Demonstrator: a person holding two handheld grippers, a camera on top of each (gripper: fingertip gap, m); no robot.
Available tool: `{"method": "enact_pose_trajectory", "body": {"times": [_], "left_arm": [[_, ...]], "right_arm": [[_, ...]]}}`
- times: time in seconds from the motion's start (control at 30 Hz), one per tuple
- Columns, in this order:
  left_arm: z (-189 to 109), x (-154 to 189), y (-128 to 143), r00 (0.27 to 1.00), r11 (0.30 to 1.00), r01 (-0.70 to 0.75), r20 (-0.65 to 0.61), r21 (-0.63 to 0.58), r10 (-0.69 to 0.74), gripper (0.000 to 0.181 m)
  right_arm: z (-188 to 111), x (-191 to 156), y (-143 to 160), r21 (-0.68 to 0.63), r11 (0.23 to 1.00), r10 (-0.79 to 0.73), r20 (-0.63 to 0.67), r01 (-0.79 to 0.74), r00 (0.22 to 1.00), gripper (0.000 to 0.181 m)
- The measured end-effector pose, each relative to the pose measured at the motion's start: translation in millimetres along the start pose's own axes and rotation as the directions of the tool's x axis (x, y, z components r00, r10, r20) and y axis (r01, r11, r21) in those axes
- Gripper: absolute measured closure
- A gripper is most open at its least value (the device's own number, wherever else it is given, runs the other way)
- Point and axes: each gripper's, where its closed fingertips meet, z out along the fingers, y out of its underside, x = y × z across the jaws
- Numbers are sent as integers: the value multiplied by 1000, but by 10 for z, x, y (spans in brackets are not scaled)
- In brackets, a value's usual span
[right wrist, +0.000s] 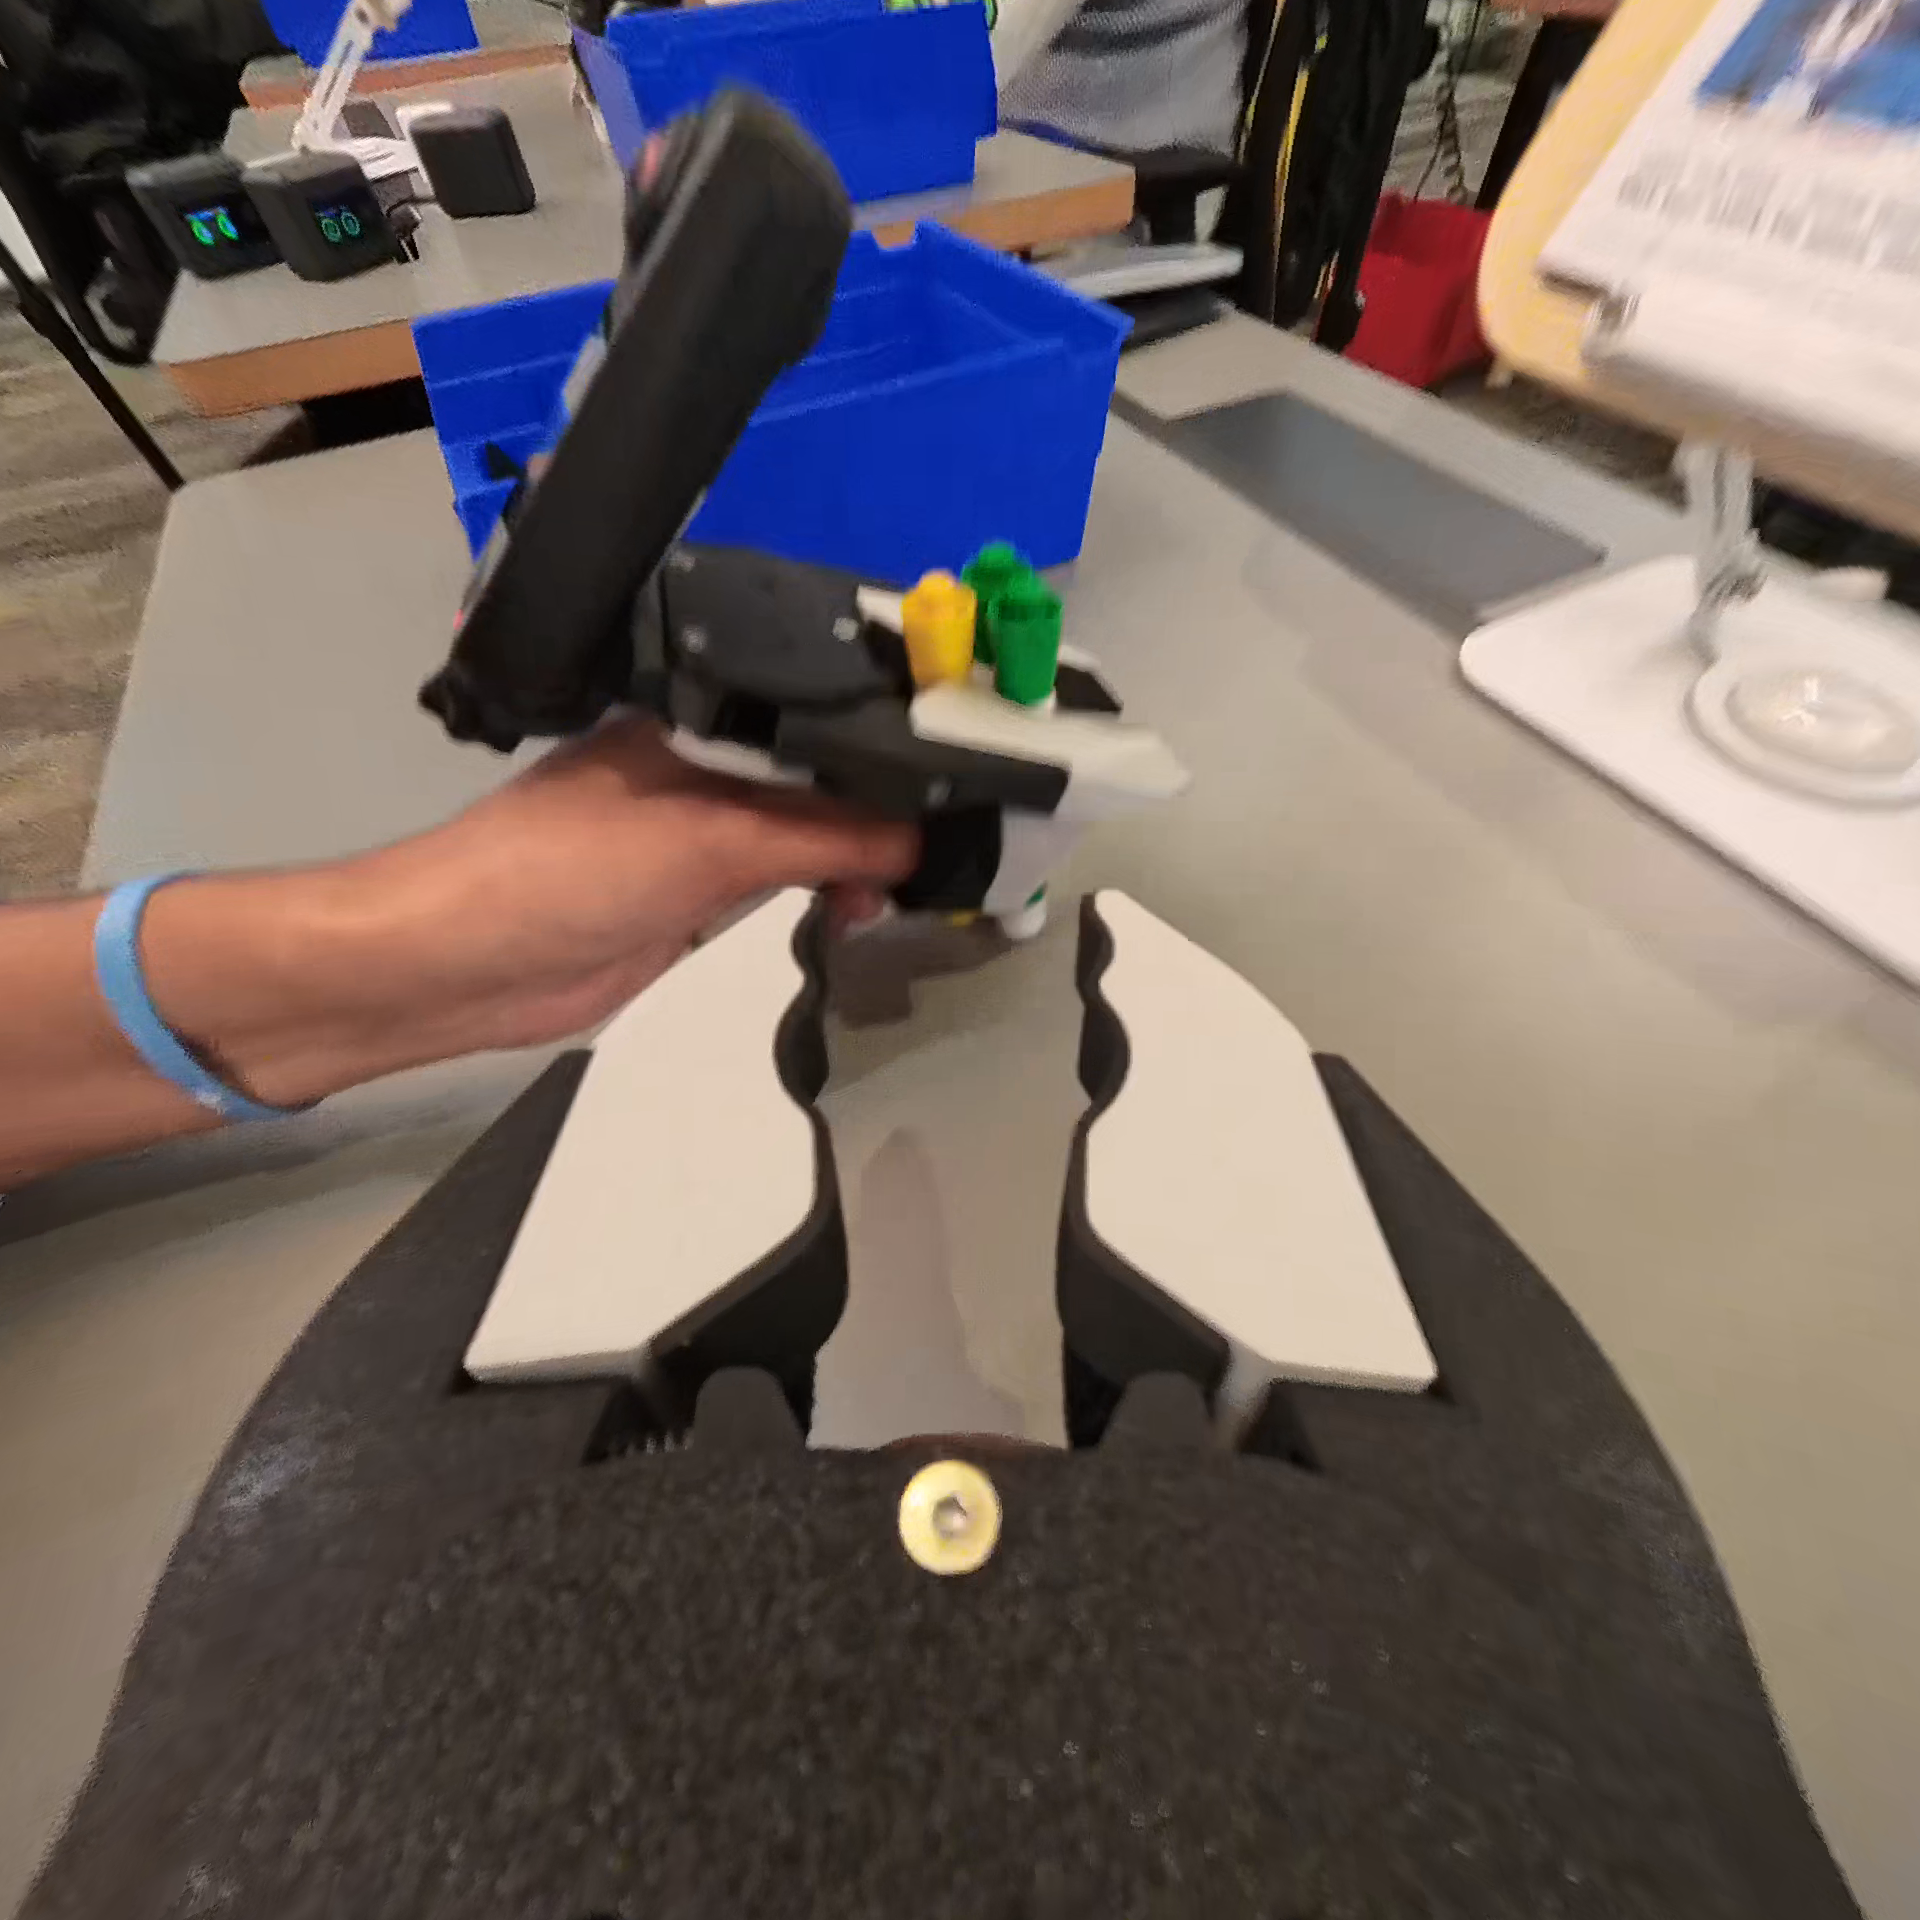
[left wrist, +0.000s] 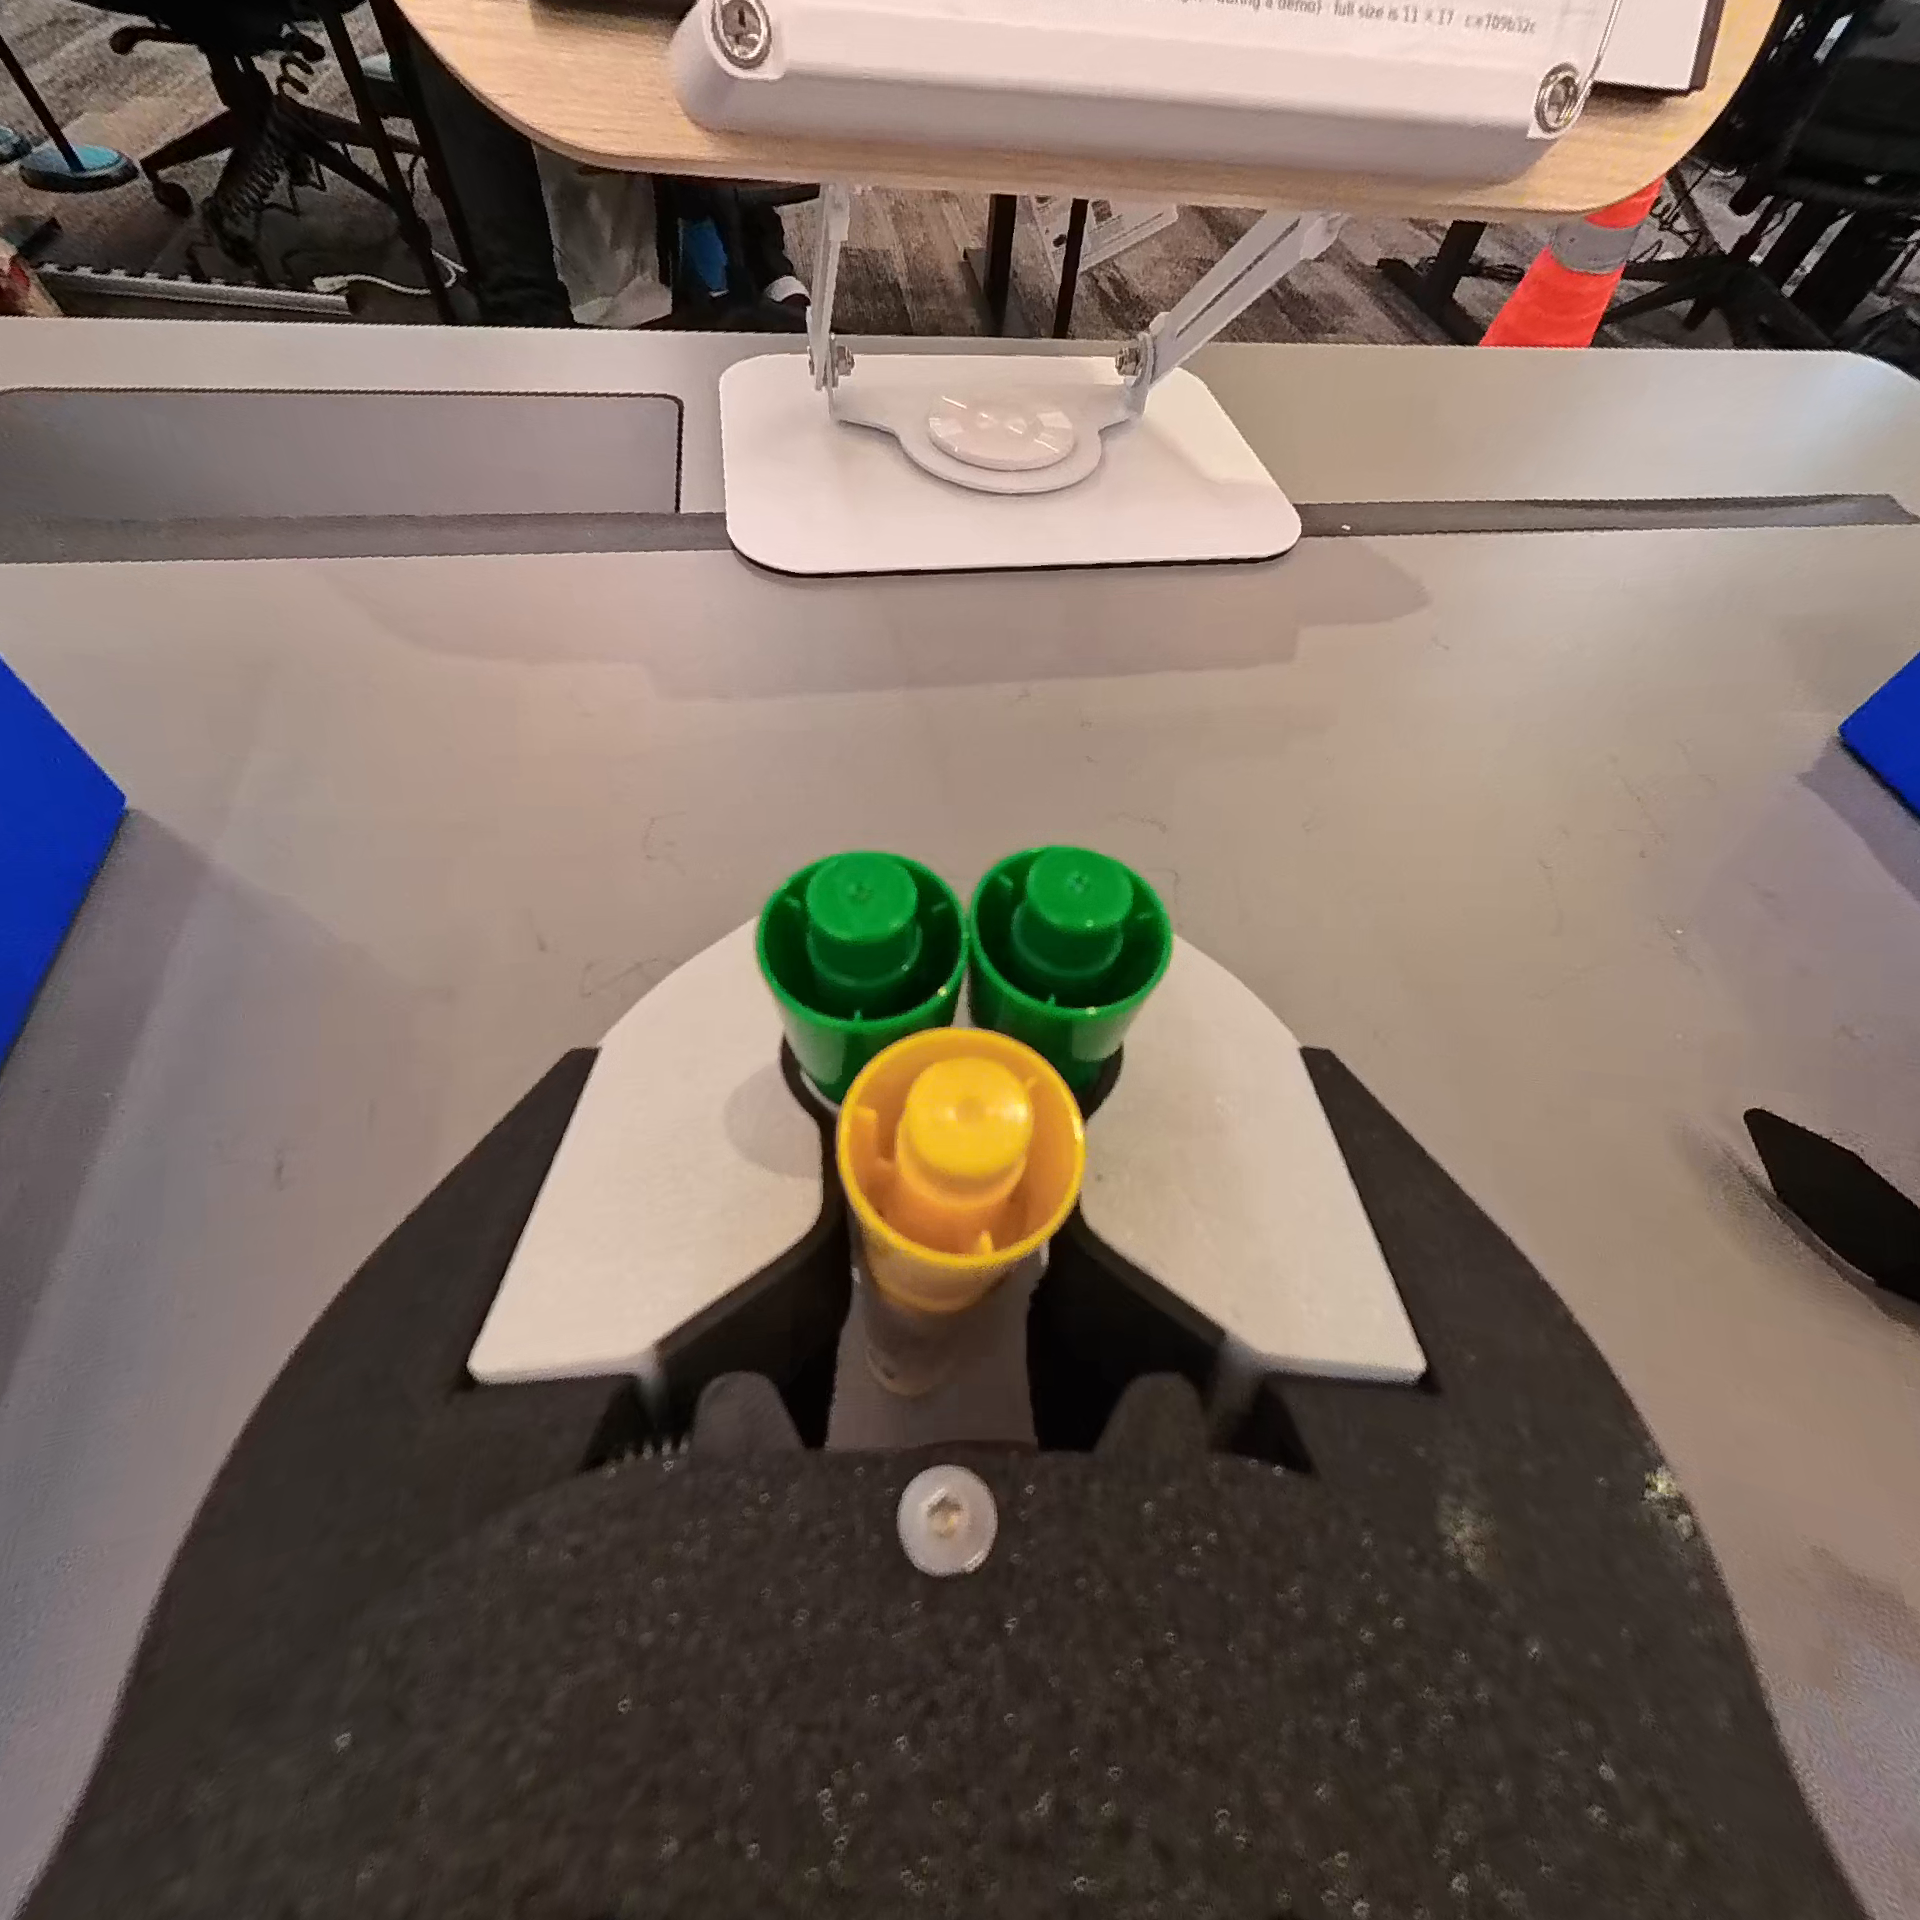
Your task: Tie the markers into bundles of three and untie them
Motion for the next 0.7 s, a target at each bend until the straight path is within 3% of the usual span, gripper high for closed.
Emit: {"method": "enact_pose_trajectory", "body": {"times": [0.17, 0.4, 0.7], "left_arm": [[-3, 3, 1, 1000, 1000, -1, -4, 1, 1, 139], [-6, 7, 3, 1000, 1000, -2, -10, 2, 2, 139], [-4, 17, 3, 1000, 1000, -15, -11, 2, 15, 139]], "right_arm": [[363, 190, -340, -53, 992, -109, 42, 111, 993, 122], [768, 163, -365, -126, 988, -72, 153, 92, 986, 126], [909, 50, -340, -275, 953, -61, 236, 127, 970, 140]]}}
